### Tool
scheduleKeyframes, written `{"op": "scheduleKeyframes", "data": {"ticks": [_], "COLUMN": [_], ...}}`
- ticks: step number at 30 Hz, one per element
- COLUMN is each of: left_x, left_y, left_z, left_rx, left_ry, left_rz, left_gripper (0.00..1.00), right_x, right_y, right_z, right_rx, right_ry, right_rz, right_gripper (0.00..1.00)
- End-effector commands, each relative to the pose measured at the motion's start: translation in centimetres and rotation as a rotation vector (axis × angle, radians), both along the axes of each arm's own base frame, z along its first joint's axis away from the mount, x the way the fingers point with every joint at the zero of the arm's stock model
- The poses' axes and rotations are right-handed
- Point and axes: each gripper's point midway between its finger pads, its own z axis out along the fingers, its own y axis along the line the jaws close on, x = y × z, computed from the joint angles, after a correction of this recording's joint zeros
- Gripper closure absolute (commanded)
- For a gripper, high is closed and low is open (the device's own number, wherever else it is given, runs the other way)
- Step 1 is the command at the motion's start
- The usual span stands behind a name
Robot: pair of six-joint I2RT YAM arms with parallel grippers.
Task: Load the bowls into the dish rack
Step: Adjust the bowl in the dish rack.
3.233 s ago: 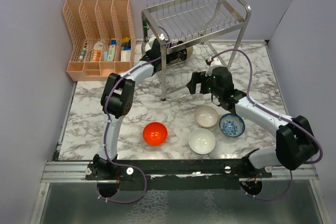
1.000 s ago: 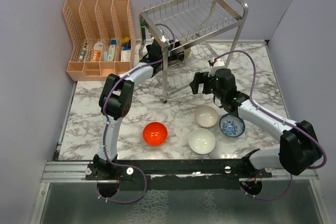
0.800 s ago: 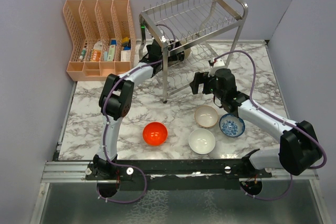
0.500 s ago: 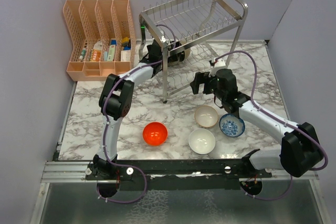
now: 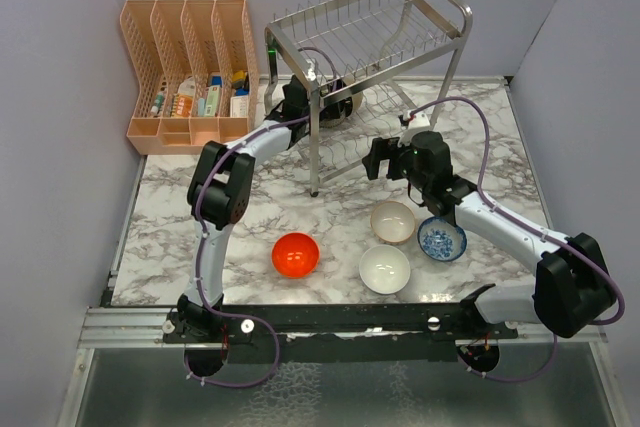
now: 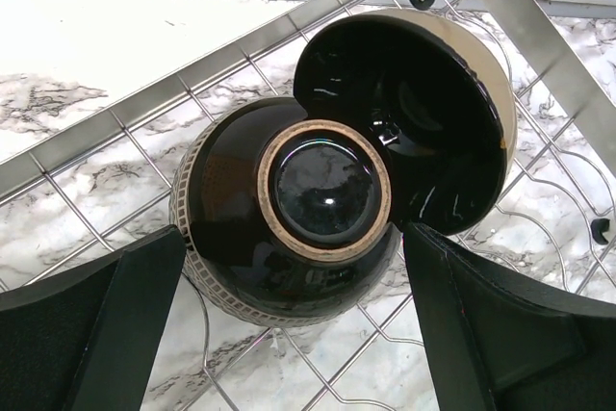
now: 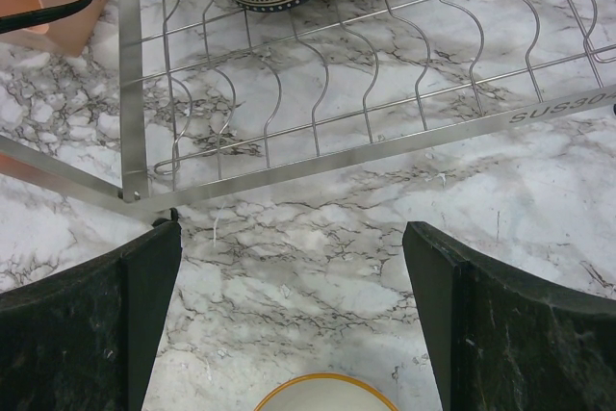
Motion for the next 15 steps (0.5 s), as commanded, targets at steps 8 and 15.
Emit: {"op": "scheduleKeyframes", "data": {"ticks": [8,15], "left_x": [-1.5,-3.8], "left_y": [2.5,3.2], "left_z": [4.0,2.5], "left_rx": [0.038,0.034], "left_ry": [-0.083,-0.046], "left_rz": [0.023,-0.006], "left_gripper": [0.01,0.01], "right_x": [0.3,0.3], "right_y": [-0.3,-0.4], "right_z": [1.1,1.0], "right_rx": [0.004,-0.006], "right_ry": [-0.039,-0.033], "right_rz": [-0.006,-0.008], "right_gripper": [0.02,0.02]}}
